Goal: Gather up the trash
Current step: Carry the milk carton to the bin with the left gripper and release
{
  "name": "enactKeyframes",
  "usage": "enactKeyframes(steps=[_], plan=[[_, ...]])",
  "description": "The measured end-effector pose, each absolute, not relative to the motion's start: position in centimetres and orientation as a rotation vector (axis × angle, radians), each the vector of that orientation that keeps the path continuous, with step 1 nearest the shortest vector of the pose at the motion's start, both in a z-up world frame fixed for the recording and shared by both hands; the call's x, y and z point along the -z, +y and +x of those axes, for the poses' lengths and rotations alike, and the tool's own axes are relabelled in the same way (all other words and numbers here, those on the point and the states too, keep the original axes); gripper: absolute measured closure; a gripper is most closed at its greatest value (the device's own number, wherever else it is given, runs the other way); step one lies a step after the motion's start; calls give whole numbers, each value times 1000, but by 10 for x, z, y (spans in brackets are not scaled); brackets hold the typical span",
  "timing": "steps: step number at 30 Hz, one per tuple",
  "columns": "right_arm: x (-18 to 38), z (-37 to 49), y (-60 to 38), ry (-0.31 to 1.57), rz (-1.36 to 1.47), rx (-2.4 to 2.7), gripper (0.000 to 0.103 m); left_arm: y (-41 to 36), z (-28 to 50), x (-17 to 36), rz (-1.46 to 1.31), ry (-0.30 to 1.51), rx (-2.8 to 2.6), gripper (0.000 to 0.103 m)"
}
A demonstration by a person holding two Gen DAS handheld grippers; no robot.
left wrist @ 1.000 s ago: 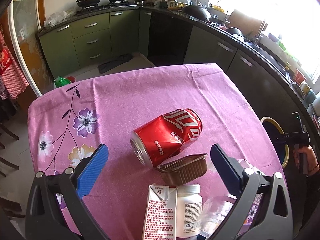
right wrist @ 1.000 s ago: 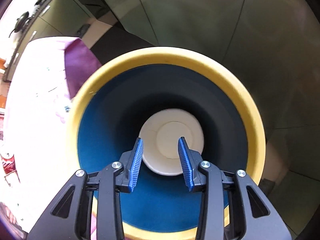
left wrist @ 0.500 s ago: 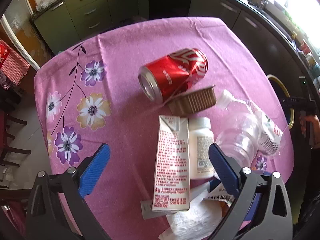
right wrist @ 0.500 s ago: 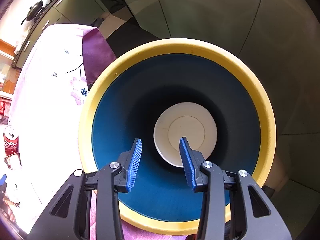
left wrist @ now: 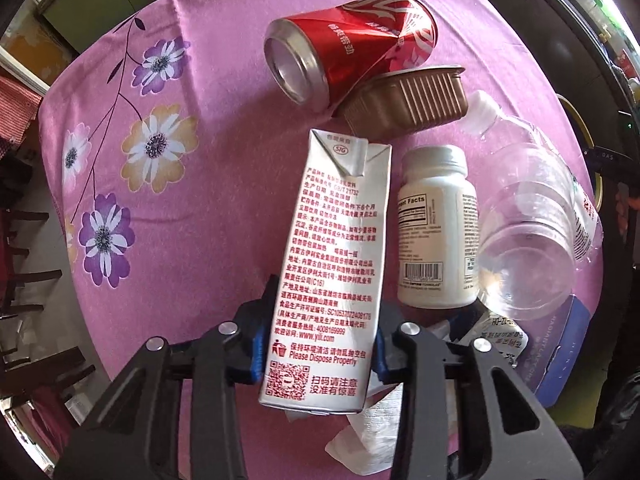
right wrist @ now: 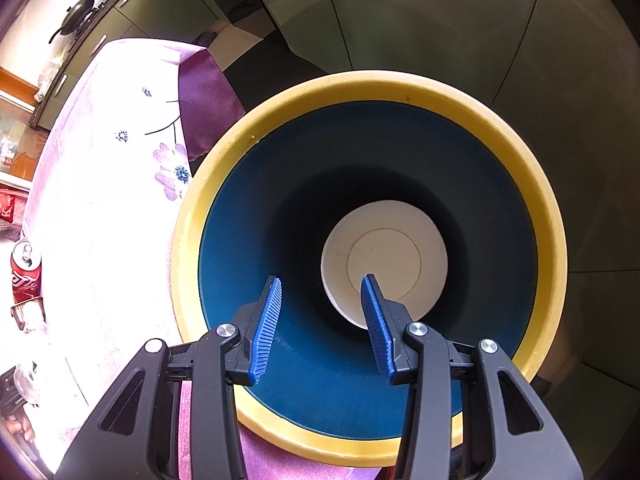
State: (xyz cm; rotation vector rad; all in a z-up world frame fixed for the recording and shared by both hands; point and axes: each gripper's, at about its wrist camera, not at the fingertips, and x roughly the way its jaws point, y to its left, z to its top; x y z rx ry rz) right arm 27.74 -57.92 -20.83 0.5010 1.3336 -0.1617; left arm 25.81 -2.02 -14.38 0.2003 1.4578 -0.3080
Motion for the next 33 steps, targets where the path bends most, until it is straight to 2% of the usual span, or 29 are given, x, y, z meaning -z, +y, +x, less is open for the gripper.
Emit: enactKeyframes(steps=[5, 16, 25, 33], plan=[[212, 276, -572, 1338, 499, 142, 61, -16, 256, 141, 204, 1426, 316, 67], [204, 261, -567, 1300, 509, 117, 61, -26, 248, 68, 232, 1256, 346, 68], [158, 204, -595, 1162, 534, 137, 61, -167, 235, 27, 374, 1170, 639, 67], [124, 151, -620, 1073, 531, 168, 61, -340, 239, 56, 474, 1204, 894, 67]])
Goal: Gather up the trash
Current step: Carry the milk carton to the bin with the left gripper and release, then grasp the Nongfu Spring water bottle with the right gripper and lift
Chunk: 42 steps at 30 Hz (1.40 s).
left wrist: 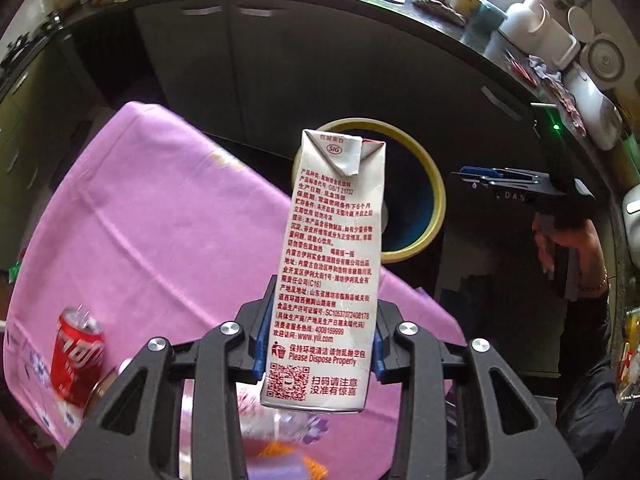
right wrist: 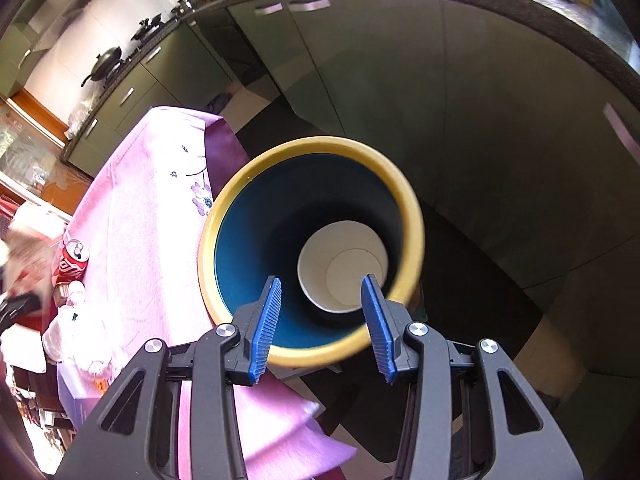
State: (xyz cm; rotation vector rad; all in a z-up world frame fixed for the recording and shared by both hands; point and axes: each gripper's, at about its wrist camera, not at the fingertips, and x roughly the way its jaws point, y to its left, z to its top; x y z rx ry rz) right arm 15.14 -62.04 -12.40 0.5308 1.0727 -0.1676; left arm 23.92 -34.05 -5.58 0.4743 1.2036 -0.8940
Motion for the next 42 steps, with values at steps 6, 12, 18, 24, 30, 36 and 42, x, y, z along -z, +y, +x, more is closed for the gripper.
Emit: enactKeyframes(steps=[6, 12, 18, 24, 30, 36, 42], plan=[[118, 121, -635, 1048, 545, 174, 61, -444, 244, 106, 548, 1250, 932, 67], [115, 105, -648, 1043, 556, 196, 56, -488, 253, 151, 560, 1291, 911, 52], [120, 103, -648, 1047, 561, 182, 55, -462, 263, 135, 491, 1294, 909, 47], [124, 114, -633, 1075, 527, 122, 55, -376, 253, 65, 360, 1187, 942, 39], [109, 153, -576, 1123, 380, -57, 45, -272, 234, 22, 255, 1097, 886, 33], [85, 200, -488, 1156, 222, -338, 32, -173, 216, 4, 147, 1040, 776, 31], [79, 236, -418, 1218, 99, -534, 27, -97, 207, 10, 46, 1008, 639, 27]])
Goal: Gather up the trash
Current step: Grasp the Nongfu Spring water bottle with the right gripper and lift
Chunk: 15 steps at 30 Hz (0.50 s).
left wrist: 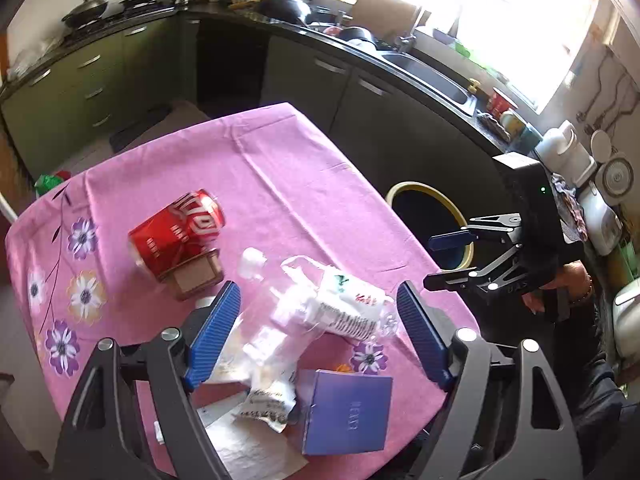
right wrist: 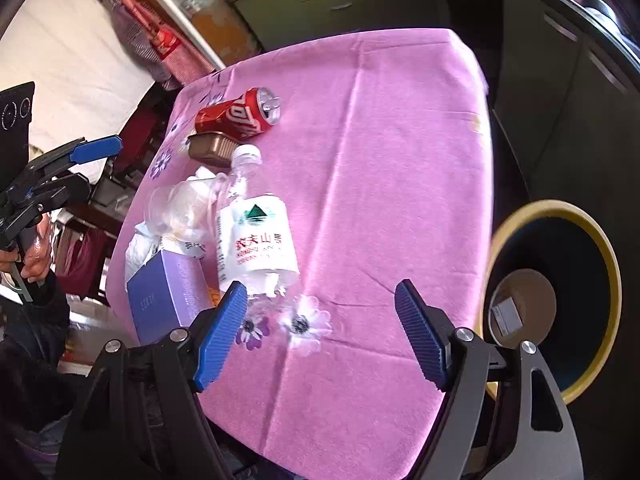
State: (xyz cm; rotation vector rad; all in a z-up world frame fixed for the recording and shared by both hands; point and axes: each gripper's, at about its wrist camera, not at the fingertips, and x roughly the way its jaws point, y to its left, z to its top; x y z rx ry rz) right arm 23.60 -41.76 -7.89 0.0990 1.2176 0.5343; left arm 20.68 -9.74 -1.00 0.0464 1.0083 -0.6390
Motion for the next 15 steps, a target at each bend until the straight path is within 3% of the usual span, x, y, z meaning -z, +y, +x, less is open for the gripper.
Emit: enactKeyframes(steps=[5, 15], plan=[[85, 250, -367, 1298, -22, -595, 21, -54, 201, 22, -22, 1006, 558, 27], [118, 270, -292, 1434, -190, -597, 19, -27, 191, 38, -72, 1009, 544, 24]])
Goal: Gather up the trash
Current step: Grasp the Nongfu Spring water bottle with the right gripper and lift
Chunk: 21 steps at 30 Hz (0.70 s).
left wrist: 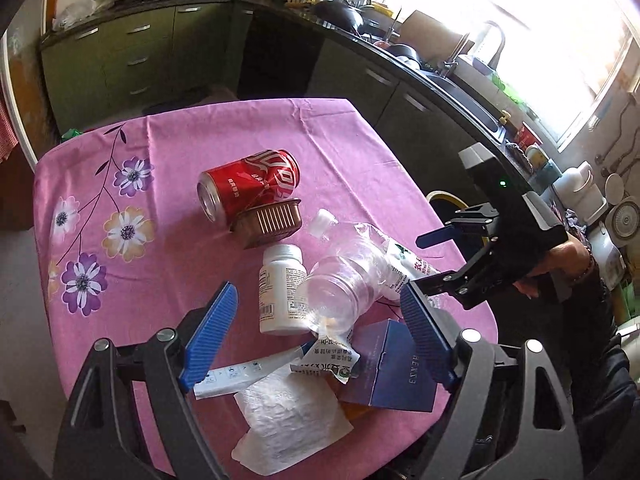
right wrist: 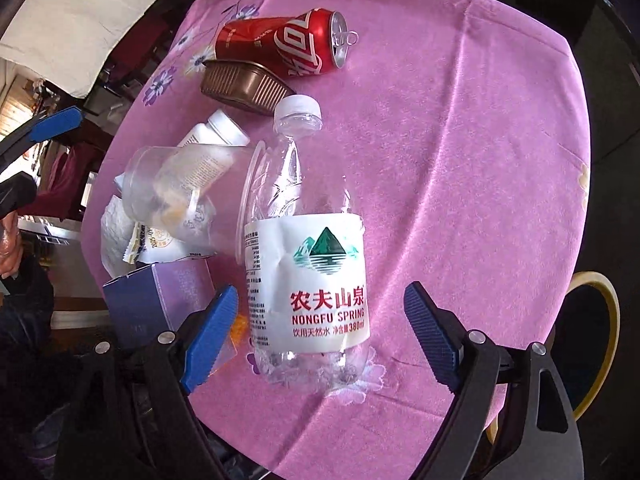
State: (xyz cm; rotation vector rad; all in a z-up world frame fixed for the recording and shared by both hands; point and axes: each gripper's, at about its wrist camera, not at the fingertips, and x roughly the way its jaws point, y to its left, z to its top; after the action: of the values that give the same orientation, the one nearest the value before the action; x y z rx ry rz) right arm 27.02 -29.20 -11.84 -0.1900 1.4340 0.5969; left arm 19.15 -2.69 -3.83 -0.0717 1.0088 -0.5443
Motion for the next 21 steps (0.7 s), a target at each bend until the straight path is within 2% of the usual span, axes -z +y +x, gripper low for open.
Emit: enactKeyframes(steps=[16, 17, 18, 21], plan=[[161, 286, -225, 1475, -448, -505, 19, -24, 188, 49, -69, 1017, 556, 23], [162, 286, -223, 1472, -458, -501, 29, -23, 187, 49, -68, 1018, 555, 23], [163, 286, -223, 1469, -457, -498, 34, -23, 187, 49, -66, 1018, 554, 23], [162, 286, -223, 1448, -456, -487, 35, -21, 186, 49, -63, 1016, 550, 23]])
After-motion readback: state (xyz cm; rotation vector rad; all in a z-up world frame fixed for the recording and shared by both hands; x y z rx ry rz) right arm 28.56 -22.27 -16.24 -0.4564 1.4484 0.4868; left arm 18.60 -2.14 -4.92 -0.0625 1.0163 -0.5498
